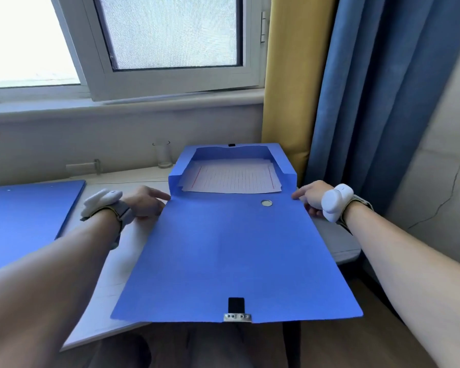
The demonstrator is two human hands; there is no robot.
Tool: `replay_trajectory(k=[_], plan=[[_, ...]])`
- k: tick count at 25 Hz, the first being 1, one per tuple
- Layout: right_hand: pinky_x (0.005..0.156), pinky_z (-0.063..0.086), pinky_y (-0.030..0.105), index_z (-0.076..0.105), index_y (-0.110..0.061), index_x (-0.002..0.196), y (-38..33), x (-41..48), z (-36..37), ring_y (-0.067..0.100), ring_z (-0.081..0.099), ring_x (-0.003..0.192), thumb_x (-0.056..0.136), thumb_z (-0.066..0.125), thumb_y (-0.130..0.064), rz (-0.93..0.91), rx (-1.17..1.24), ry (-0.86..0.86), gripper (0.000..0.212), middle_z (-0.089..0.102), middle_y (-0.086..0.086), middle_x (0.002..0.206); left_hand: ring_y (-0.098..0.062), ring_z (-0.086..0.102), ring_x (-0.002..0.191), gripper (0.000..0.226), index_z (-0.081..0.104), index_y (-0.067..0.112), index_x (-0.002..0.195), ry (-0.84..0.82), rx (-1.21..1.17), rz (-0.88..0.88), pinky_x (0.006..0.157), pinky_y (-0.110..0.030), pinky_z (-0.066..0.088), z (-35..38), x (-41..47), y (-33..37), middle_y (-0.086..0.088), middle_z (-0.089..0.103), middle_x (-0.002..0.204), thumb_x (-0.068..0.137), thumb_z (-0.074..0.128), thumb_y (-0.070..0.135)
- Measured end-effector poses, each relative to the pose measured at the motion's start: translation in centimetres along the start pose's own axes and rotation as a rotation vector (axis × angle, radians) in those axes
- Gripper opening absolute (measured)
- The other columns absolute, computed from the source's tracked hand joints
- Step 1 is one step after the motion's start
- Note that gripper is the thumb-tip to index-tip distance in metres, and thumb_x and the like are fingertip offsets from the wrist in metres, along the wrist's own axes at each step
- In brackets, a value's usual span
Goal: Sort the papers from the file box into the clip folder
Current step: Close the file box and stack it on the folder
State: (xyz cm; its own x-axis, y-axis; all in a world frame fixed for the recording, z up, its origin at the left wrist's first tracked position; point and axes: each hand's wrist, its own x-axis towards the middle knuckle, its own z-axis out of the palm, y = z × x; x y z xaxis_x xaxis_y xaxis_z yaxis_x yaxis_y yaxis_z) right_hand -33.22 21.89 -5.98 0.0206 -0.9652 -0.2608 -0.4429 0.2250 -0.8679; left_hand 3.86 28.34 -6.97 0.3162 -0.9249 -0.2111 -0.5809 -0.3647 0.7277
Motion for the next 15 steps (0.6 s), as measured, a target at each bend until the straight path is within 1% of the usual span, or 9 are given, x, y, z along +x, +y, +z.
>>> replay_trajectory(k=[2, 4, 6, 7, 8, 10, 11, 13, 15], plan=[[0.029, 0.028, 0.007, 0.063, 0.005, 0.116, 0.1, -0.2, 0.2, 0.01, 0.041, 0.025, 0.089, 0.043, 0.009, -0.031, -0.041, -0.007, 0.034, 0.05, 0.007, 0.066, -0.004, 0.053, 0.038, 0.048, 0.062, 0.013, 0.113, -0.021, 0.043, 0.034, 0.034, -0.01, 0.034, -0.4, 0.2, -0.5, -0.002, 0.066, 0.068, 0.079, 0.048, -0.017], [0.029, 0.028, 0.008, 0.064, 0.002, 0.117, 0.1, 0.2, 0.2, 0.012, 0.044, 0.032, 0.087, 0.043, 0.012, -0.051, -0.097, -0.007, 0.038, 0.051, 0.006, 0.068, -0.007, 0.052, 0.042, 0.044, 0.064, 0.012, 0.115, -0.041, 0.091, 0.074, 0.04, -0.015, 0.037, -1.0, 0.9, -1.1, 0.001, 0.066, 0.065, 0.08, 0.056, -0.014], [0.03, 0.028, 0.009, 0.065, 0.001, 0.117, 0.1, 0.6, 0.0, 0.014, 0.042, 0.041, 0.086, 0.041, 0.014, -0.05, -0.113, -0.025, 0.042, 0.053, 0.008, 0.071, -0.014, 0.047, 0.051, 0.044, 0.065, 0.012, 0.119, -0.032, 0.133, 0.106, 0.05, -0.022, 0.036, -1.5, 2.0, -2.0, 0.007, 0.063, 0.055, 0.08, 0.062, -0.009], [0.03, 0.029, 0.009, 0.064, 0.001, 0.118, 0.1, 0.9, 0.0, 0.015, 0.041, 0.043, 0.085, 0.04, 0.015, -0.055, -0.115, -0.041, 0.043, 0.053, 0.009, 0.073, -0.015, 0.044, 0.052, 0.044, 0.065, 0.014, 0.119, -0.03, 0.156, 0.123, 0.051, -0.023, 0.034, -1.6, 2.5, -2.3, 0.01, 0.06, 0.051, 0.08, 0.062, -0.007], [0.03, 0.029, 0.009, 0.063, 0.002, 0.119, 0.2, 1.0, -0.2, 0.015, 0.043, 0.042, 0.085, 0.042, 0.016, -0.06, -0.109, -0.053, 0.042, 0.053, 0.009, 0.073, -0.014, 0.042, 0.051, 0.042, 0.067, 0.015, 0.117, -0.028, 0.174, 0.144, 0.052, -0.024, 0.033, -1.6, 2.7, -2.4, 0.01, 0.057, 0.05, 0.081, 0.062, -0.005], [0.03, 0.031, 0.009, 0.063, 0.002, 0.119, 0.3, 1.7, -0.4, 0.011, 0.049, 0.036, 0.083, 0.05, 0.017, -0.095, -0.136, -0.072, 0.041, 0.054, 0.008, 0.071, -0.006, 0.042, 0.043, 0.038, 0.069, 0.015, 0.114, -0.015, 0.189, 0.185, 0.05, -0.021, 0.034, -1.6, 3.3, -2.4, 0.01, 0.053, 0.049, 0.081, 0.06, -0.003], [0.031, 0.032, 0.009, 0.063, 0.002, 0.119, 0.4, 2.1, -0.6, 0.008, 0.05, 0.033, 0.082, 0.054, 0.017, -0.112, -0.162, -0.075, 0.041, 0.056, 0.007, 0.072, -0.002, 0.041, 0.037, 0.036, 0.07, 0.016, 0.111, -0.001, 0.194, 0.2, 0.047, -0.017, 0.035, -1.5, 3.5, -2.4, 0.012, 0.053, 0.046, 0.082, 0.058, -0.003], [0.035, 0.036, 0.012, 0.067, -0.003, 0.116, 0.5, 2.8, -1.0, 0.005, 0.053, 0.035, 0.083, 0.062, 0.008, -0.136, -0.205, -0.097, 0.036, 0.063, 0.007, 0.076, -0.001, 0.04, 0.034, 0.035, 0.071, 0.019, 0.108, 0.028, 0.202, 0.226, 0.044, -0.011, 0.033, -1.3, 3.9, -2.3, 0.013, 0.049, 0.038, 0.084, 0.055, -0.002], [0.047, 0.047, 0.016, 0.071, -0.008, 0.112, 0.6, 3.8, -1.4, 0.011, 0.063, 0.055, 0.085, 0.067, -0.004, -0.159, -0.229, -0.104, 0.028, 0.071, 0.01, 0.09, -0.006, 0.041, 0.041, 0.035, 0.073, 0.024, 0.104, 0.033, 0.206, 0.224, 0.049, -0.017, 0.035, -1.2, 4.5, -2.6, 0.013, 0.048, 0.037, 0.085, 0.054, 0.002]])
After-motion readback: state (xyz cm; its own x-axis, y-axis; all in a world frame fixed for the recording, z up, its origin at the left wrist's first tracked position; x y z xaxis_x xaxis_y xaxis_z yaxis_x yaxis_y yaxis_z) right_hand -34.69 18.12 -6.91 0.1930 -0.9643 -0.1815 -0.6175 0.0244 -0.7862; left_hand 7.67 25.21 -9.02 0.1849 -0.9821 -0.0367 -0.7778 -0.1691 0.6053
